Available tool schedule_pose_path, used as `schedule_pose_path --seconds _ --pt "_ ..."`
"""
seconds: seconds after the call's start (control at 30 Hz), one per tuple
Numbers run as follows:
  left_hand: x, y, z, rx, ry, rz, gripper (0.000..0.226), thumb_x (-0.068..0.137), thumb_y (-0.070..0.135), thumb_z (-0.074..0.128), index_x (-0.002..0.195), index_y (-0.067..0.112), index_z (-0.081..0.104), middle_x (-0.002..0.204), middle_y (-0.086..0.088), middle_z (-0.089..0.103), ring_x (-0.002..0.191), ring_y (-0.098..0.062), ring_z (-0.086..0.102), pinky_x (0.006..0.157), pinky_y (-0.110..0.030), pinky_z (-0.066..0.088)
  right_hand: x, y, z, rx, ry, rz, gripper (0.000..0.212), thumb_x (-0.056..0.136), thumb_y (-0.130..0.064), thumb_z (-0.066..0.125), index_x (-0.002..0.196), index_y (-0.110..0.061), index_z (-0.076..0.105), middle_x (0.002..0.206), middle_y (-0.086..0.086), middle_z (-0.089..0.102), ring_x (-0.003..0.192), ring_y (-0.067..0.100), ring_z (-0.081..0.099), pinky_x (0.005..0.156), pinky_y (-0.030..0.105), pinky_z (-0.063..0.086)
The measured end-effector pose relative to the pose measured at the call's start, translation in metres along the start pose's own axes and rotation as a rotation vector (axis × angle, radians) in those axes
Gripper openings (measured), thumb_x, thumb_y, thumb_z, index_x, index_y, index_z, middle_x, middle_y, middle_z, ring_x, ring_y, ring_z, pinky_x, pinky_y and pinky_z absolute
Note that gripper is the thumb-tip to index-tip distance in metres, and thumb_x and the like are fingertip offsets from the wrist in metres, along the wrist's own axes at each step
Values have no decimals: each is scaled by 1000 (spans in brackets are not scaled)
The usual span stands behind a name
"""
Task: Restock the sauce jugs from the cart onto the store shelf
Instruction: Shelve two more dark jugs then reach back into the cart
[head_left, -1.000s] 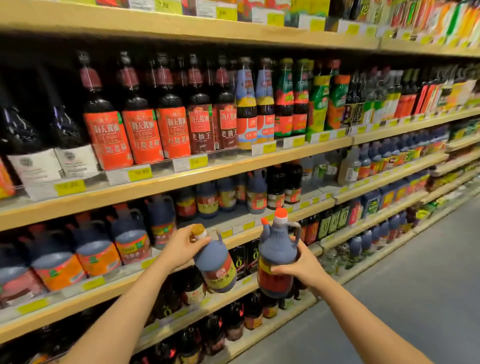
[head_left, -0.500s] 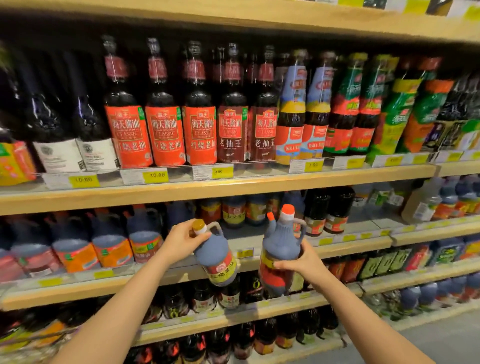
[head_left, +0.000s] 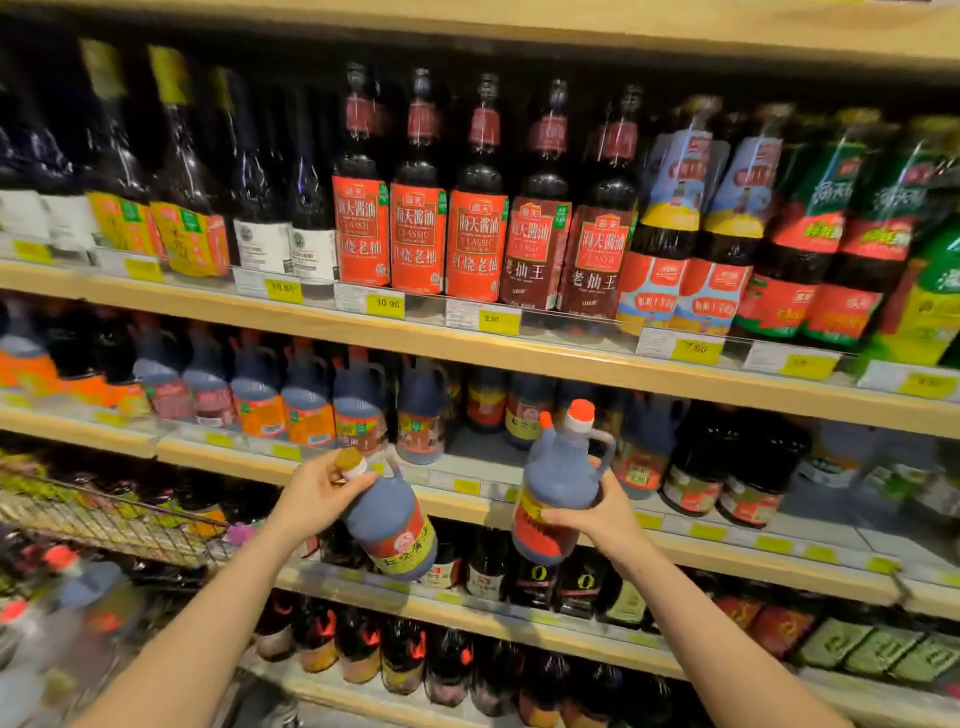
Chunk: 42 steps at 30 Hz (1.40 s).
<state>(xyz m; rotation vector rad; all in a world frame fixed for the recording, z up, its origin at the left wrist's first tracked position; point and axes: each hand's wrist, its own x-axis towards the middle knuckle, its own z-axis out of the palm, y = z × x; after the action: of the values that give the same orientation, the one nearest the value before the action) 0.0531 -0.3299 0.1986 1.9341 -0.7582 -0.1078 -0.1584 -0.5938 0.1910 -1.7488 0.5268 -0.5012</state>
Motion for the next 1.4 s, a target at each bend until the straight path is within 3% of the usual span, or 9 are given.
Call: schedule_pose_path --seconds 0.3,0.4,0.47,0.53,0.63,0.77,1.0,1.2,1.4 --pt "24 -54 -26 -31 58 -49 28 84 11 65 64 7 45 42 11 41 46 1 42 45 -12 30 87 8 61 -76 6 -176 73 58 -11 88 116 -29 47 114 -5 58 102 11 58 83 30 51" --pt "35 -74 -39 -94 68 -31 39 79 29 70 86 -7 56 64 3 53 62 -3 47 59 -19 37 117 15 75 -119 40 -152 54 57 -13 88 95 -29 54 100 -3 63 94 18 63 78 38 54" --pt "41 -80 -44 -89 71 -19 43 76 38 71 88 -2 59 70 3 58 67 -5 52 66 -26 40 131 19 81 -100 28 -120 41 57 -11 88 90 -15 64 90 3 70 87 22 67 66 32 54" --pt "47 -84 -41 -63 44 -4 18 82 19 69 74 8 58 55 15 56 56 4 49 58 -15 37 139 25 84 -88 24 -93 36 58 -10 87 88 -7 67 82 3 72 76 16 67 55 20 49" --pt "50 -88 -35 -56 4 27 10 82 13 67 74 11 61 55 16 60 55 6 49 55 -12 37 145 32 86 -85 15 -45 25 59 -9 87 68 -15 65 59 -12 67 59 0 60 51 15 43" --pt "54 -103 -31 -53 -48 -2 6 82 16 68 81 11 65 75 5 72 72 -2 62 66 -19 47 147 36 94 -44 18 55 33 61 -12 86 85 -11 64 84 -2 68 78 10 62 70 26 48" --pt "58 -111 -24 -24 -77 -13 9 83 11 67 90 7 67 83 1 72 74 4 63 61 -10 47 157 43 102 -104 28 221 63 55 -41 85 97 1 62 87 5 66 79 16 61 71 33 49" --pt "59 -105 -24 -34 -113 -9 7 83 16 67 85 9 67 67 10 69 66 6 59 56 -11 44 157 44 100 -103 12 182 89 41 -51 85 113 -5 58 108 9 69 98 23 65 92 46 52" --pt "53 -94 -21 -47 -154 -12 6 84 16 66 78 19 65 68 16 70 70 5 61 59 -14 46 146 33 100 -114 7 158 74 61 -37 85 120 -7 51 113 15 66 103 31 63 94 49 50"
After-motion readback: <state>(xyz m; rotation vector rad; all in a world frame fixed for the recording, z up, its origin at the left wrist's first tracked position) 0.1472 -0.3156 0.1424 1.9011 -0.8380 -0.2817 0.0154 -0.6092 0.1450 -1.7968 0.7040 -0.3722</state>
